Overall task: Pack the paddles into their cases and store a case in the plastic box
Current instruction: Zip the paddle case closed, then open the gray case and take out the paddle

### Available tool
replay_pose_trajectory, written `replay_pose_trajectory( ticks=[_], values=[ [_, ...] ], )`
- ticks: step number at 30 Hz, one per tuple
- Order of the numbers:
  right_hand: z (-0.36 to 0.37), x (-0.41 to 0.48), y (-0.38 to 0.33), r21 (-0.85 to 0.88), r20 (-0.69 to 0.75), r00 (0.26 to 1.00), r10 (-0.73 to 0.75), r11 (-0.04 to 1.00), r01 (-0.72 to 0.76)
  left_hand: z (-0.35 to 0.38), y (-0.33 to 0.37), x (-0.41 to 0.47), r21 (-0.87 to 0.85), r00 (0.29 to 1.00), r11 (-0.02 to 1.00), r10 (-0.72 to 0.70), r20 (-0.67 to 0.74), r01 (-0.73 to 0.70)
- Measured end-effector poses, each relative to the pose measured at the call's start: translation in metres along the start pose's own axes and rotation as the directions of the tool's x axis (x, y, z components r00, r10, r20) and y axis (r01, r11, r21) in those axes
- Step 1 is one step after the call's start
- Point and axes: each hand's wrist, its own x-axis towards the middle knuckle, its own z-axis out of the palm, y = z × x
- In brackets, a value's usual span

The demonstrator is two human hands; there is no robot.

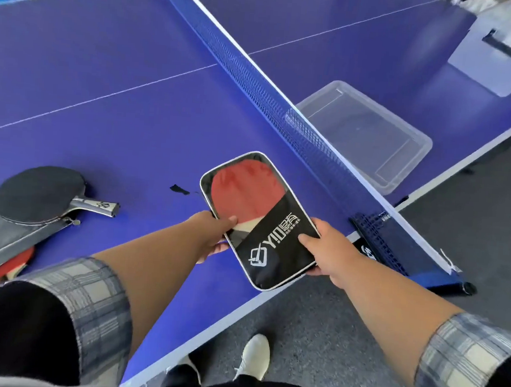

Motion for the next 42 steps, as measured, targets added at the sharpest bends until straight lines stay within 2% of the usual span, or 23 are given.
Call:
replay_pose_trajectory(
  ticks=[5,11,16,19,20,22,24,28,31,33,36,38,40,42],
  values=[
    [-0.020,0.047,0.005,-0.242,-0.083,0.996,-0.026,0.970,0.005,0.042,0.018,0.049,0.017,0.998,1.000,-0.002,-0.059,0.003],
    [-0.031,0.075,0.000,-0.419,-0.184,0.981,-0.055,0.907,-0.027,0.074,0.025,0.083,0.013,0.993,0.998,0.056,-0.099,-0.055],
    [-0.025,0.069,-0.008,-0.493,-0.211,0.976,-0.056,0.868,-0.057,0.080,0.024,0.073,0.208,0.983,0.976,0.091,-0.157,-0.058],
    [-0.016,0.055,-0.020,-0.567,-0.279,0.948,-0.153,0.823,-0.034,0.068,0.022,0.053,0.265,0.989,0.964,0.067,-0.131,-0.031],
    [-0.009,0.051,-0.026,-0.598,-0.295,0.934,-0.201,0.801,-0.016,0.058,0.020,0.046,0.371,0.985,0.928,0.096,-0.140,-0.038],
    [0.010,0.042,-0.039,-0.670,-0.247,0.921,-0.300,0.740,0.061,0.032,0.019,0.030,0.442,0.973,0.892,0.177,-0.149,-0.095],
    [0.039,0.031,-0.055,-0.706,-0.123,0.920,-0.371,0.684,0.181,-0.002,0.015,0.013,0.508,0.969,0.861,0.155,-0.193,-0.037],
    [0.105,0.011,-0.089,-0.708,0.086,0.892,-0.444,0.602,0.368,-0.077,0.000,-0.023,0.419,0.948,0.908,0.149,-0.282,-0.018],
    [0.158,-0.009,-0.104,-0.704,0.212,0.848,-0.485,0.526,0.477,-0.136,-0.018,-0.040,0.378,0.898,0.926,0.178,-0.403,-0.014],
    [0.193,-0.018,-0.110,-0.689,0.286,0.836,-0.467,0.506,0.519,-0.170,-0.034,-0.051,0.306,0.884,0.952,0.165,-0.438,-0.026],
    [0.235,-0.027,-0.114,-0.681,0.354,0.812,-0.463,0.468,0.564,-0.212,-0.055,-0.062,0.187,0.816,0.981,0.156,-0.557,-0.060],
    [0.313,-0.036,-0.117,-0.671,0.410,0.795,-0.447,0.442,0.595,-0.281,-0.088,-0.076,0.142,0.763,0.989,0.117,-0.635,-0.034],
    [0.322,-0.037,-0.121,-0.655,0.415,0.795,-0.442,0.462,0.598,-0.290,-0.095,-0.079,0.134,0.747,0.990,0.117,-0.655,-0.038],
    [0.361,-0.032,-0.124,-0.670,0.418,0.801,-0.429,0.450,0.590,-0.329,-0.113,-0.085,0.105,0.732,0.993,0.105,-0.673,-0.046]
  ],
)
